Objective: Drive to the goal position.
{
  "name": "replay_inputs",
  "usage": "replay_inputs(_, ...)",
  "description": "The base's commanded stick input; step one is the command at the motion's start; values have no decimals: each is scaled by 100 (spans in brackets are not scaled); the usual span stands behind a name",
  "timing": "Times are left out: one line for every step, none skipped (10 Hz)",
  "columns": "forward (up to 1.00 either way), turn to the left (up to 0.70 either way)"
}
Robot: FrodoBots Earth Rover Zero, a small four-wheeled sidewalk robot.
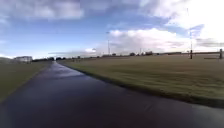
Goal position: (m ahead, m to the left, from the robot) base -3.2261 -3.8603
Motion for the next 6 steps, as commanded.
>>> replay_inputs(0, -100)
replay_inputs(0, -100)
replay_inputs(0, -100)
replay_inputs(0, -100)
replay_inputs(0, -100)
replay_inputs(0, -100)
